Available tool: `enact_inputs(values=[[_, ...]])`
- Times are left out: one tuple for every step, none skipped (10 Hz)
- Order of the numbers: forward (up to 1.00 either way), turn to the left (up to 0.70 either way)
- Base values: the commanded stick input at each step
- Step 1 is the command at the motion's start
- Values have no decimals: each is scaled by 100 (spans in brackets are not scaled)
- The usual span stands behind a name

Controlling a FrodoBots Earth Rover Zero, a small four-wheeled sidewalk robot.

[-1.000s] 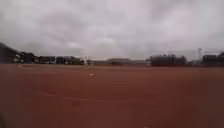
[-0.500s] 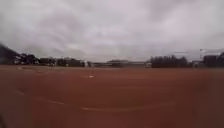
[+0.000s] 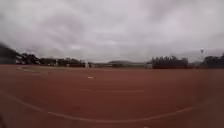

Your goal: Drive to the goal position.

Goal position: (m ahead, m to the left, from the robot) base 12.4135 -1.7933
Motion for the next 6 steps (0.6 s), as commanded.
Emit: enact_inputs(values=[[70,0],[70,0],[70,0],[70,0],[70,0],[70,0]])
